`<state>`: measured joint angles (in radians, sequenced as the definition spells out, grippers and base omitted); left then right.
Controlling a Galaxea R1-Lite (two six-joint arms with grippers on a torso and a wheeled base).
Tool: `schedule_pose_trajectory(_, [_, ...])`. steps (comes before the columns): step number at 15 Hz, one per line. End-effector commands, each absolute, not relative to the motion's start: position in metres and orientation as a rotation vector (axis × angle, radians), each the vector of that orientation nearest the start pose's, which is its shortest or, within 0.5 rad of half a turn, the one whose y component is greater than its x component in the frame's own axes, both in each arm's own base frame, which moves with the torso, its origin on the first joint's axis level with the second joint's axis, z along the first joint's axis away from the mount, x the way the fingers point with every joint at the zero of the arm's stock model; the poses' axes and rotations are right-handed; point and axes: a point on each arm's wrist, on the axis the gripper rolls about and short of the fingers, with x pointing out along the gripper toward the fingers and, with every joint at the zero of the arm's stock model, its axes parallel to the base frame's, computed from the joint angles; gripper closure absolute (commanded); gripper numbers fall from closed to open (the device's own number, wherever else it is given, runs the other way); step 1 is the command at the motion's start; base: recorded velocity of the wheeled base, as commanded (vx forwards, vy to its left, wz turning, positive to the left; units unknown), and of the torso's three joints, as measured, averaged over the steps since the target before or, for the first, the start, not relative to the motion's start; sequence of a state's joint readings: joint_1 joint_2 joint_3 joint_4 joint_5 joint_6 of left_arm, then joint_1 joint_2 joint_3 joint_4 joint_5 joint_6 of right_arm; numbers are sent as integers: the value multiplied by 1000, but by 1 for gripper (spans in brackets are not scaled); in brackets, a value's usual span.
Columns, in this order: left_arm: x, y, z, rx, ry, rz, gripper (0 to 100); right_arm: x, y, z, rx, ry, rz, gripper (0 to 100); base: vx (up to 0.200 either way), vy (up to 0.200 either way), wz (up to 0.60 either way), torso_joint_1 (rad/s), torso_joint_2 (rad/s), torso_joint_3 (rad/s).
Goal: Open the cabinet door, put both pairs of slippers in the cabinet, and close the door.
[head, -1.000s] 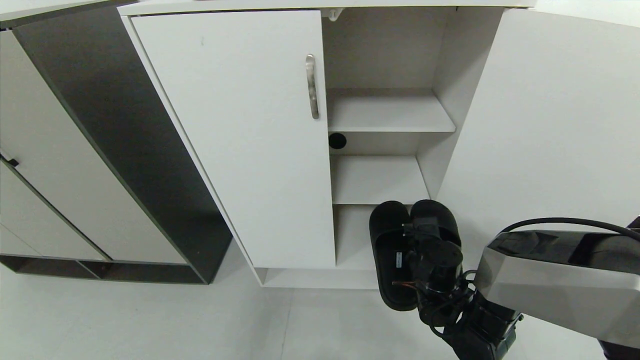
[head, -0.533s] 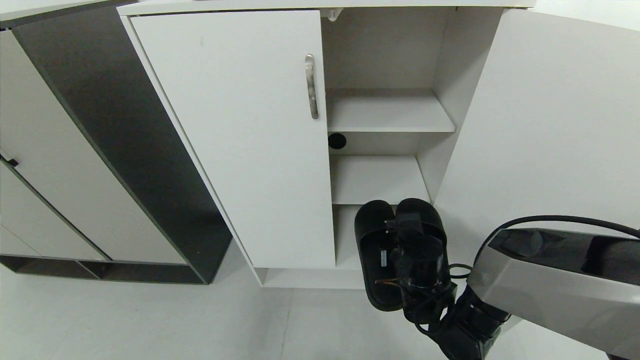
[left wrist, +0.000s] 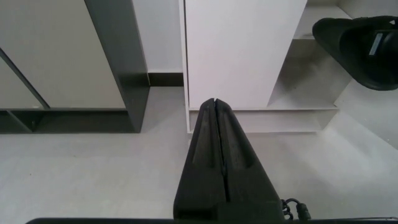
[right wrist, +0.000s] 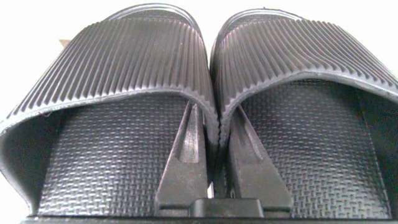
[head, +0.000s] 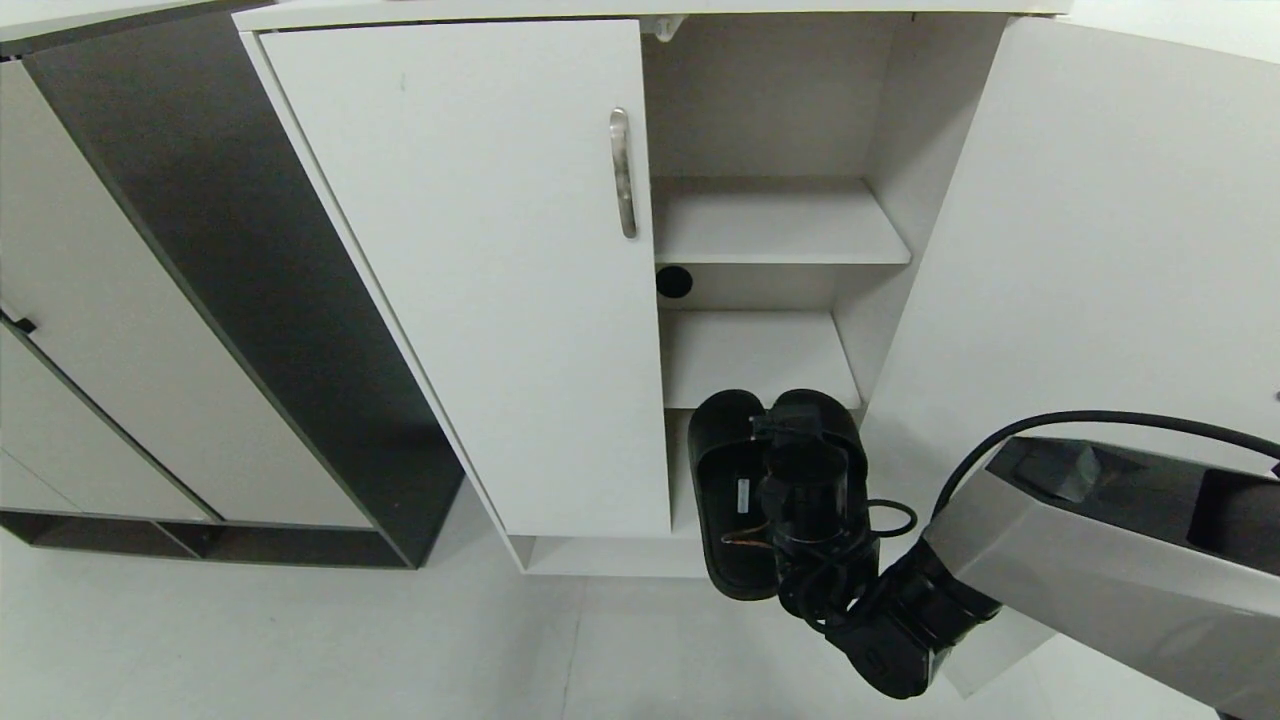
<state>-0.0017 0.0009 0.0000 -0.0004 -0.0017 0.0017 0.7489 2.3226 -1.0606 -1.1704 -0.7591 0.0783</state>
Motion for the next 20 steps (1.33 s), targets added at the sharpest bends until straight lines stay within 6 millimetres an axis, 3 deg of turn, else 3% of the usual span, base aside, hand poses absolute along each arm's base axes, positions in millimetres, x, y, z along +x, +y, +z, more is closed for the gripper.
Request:
schedule_pose_trajectory(1, [-23, 0, 76, 2, 2, -3, 100, 323, 278, 66, 15, 67, -15, 100, 200, 0, 0, 2, 2, 2])
schedule_pose_trajectory(12, [-23, 0, 76, 2, 2, -5, 100, 334, 275, 55, 7, 75, -34, 100, 200, 0, 0, 1, 2, 1])
schedule_pose_trajectory(17, [-23, 0, 76, 0, 2, -3, 100, 352, 276, 35, 12, 70, -58, 100, 0, 0, 0, 0, 0, 0])
schedule_pose_trajectory(20, [-23, 0, 76, 0, 2, -3, 100, 369, 274, 33, 24, 52, -71, 100, 0, 0, 0, 0, 0, 0])
